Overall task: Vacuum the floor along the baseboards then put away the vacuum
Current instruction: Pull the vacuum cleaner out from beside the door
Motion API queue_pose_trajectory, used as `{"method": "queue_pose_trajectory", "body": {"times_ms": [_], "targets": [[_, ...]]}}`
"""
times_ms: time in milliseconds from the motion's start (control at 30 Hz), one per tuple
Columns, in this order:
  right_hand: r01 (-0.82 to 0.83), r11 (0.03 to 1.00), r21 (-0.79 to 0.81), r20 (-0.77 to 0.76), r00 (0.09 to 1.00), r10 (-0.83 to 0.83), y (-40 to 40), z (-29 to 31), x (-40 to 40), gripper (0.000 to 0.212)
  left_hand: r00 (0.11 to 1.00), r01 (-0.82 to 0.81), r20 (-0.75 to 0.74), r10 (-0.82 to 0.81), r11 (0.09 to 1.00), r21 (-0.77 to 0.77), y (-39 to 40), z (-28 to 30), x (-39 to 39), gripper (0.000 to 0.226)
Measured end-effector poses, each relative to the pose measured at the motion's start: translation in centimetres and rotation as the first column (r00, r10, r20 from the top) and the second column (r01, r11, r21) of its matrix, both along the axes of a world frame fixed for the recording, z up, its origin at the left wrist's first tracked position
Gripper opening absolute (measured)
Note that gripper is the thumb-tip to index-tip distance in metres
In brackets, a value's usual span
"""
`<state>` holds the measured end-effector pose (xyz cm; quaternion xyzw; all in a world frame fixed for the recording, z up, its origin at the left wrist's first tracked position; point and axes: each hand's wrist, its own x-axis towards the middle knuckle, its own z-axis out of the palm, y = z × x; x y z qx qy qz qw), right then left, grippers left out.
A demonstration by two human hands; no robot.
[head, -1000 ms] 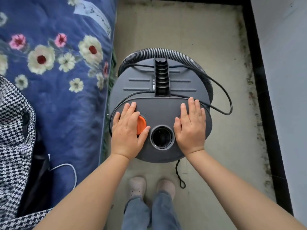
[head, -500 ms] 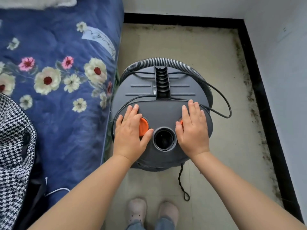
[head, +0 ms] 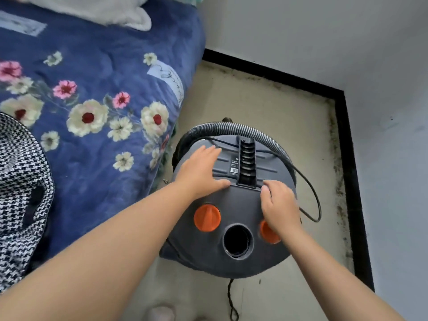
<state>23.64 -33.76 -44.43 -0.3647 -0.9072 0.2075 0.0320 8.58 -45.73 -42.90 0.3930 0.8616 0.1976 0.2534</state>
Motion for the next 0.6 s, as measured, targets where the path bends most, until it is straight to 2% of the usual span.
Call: {"method": "queue_pose_trajectory", "body": {"times_ms": [67,200,300,367,400,500,567,600], "targets": [[0.043,0.995,0.09,0.028,0.999,-0.046,-1.0,-0.3,-0.8,0.063,0.996,0.089,0.006,-0.089,0.994,-0.061,1.1,0.2,-1.0,0.092],[0.003,0.949,0.315,0.068,0.997,-0.025,-2.1,-1.1,-1.1,0.038,0.958,0.253,-0.067,-0.279,0.931,-0.263,3.1,0.2,-3.2,0.11],[0.005,0.943,0.333,0.1,0.994,-0.04,-2.0,-1.8,-1.1,0.035,0.92,0.328,-0.072,-0.385,0.859,-0.393,4.6,-0.4,-4.5,0.11],[-0.002,0.94,0.341,0.113,0.993,-0.038,-2.0,-2.0,-1.0,0.037,0.881,0.37,-0.127,-0.456,0.83,-0.418,5.3,-0.5,-4.7,0.093],[-0.011,0.938,0.345,0.115,0.993,-0.03,-2.0,-2.0,-1.0,0.037,0.841,0.379,-0.215,-0.497,0.824,-0.421,5.5,-0.6,-4.7,0.077],[-0.013,0.934,0.358,0.098,0.995,-0.024,-1.9,-2.1,-1.1,0.037,0.674,0.394,-0.417,-0.609,0.775,-0.494,4.8,-0.3,-4.9,0.03],[-0.009,0.923,0.385,0.073,0.997,-0.02,-1.7,-2.2,-1.0,0.037,0.662,0.362,-0.423,-0.619,0.758,-0.542,3.1,-0.4,-5.0,0.024],[-0.005,0.922,0.387,0.056,0.998,-0.018,-1.7,-2.3,-0.9,0.037,0.694,0.334,-0.408,-0.594,0.767,-0.547,1.8,-0.5,-5.1,0.024]]}}
